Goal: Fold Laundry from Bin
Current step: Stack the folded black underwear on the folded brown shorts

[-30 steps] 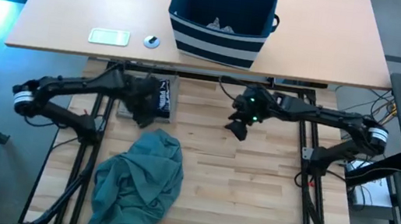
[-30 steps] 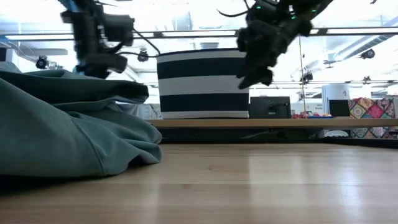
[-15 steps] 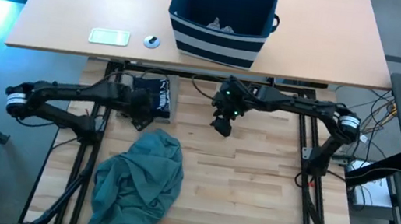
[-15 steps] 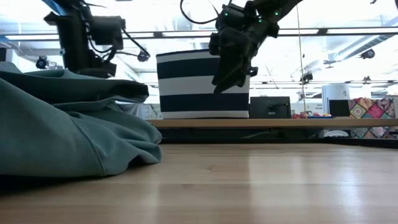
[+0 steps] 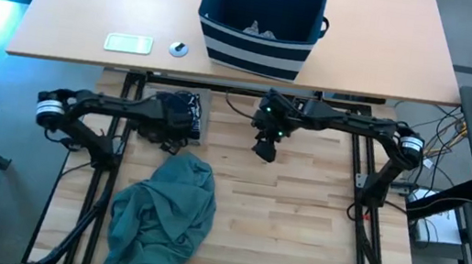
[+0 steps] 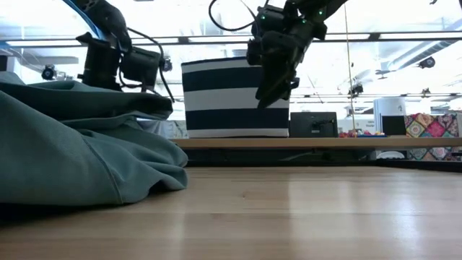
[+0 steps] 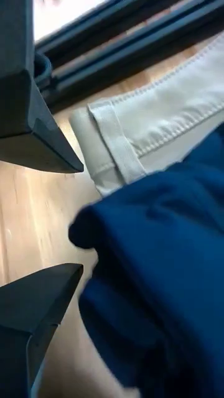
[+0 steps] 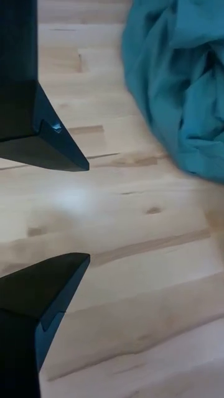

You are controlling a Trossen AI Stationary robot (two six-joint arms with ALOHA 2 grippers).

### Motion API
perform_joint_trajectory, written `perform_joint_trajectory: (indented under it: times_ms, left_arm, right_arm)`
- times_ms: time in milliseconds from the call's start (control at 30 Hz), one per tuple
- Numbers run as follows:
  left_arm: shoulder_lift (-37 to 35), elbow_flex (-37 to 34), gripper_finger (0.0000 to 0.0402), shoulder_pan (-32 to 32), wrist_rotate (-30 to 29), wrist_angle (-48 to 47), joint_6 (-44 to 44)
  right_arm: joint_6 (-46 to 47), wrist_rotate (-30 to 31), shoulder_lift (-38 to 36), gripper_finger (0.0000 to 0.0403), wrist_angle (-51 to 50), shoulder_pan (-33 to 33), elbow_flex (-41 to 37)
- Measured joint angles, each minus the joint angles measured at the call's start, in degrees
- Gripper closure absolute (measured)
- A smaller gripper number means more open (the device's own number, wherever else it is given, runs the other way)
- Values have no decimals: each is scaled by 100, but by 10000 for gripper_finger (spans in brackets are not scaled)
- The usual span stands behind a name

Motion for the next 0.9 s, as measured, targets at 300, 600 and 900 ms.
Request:
perform_joint_trajectory:
  times_ms: [300,600,900]
  left_arm:
    - [-526,-207,169,-8,-13,-48,-1391]
    - [-521,-640,199,-9,-171,1026,-2291]
    - [-523,-688,277,-11,-352,943,-2817]
  right_arm:
    - [-133,1,-23,184,-468,24,-4]
    - [-281,-2,-28,184,-491,24,-6]
    - [-239,-2,-30,184,-618,24,-7]
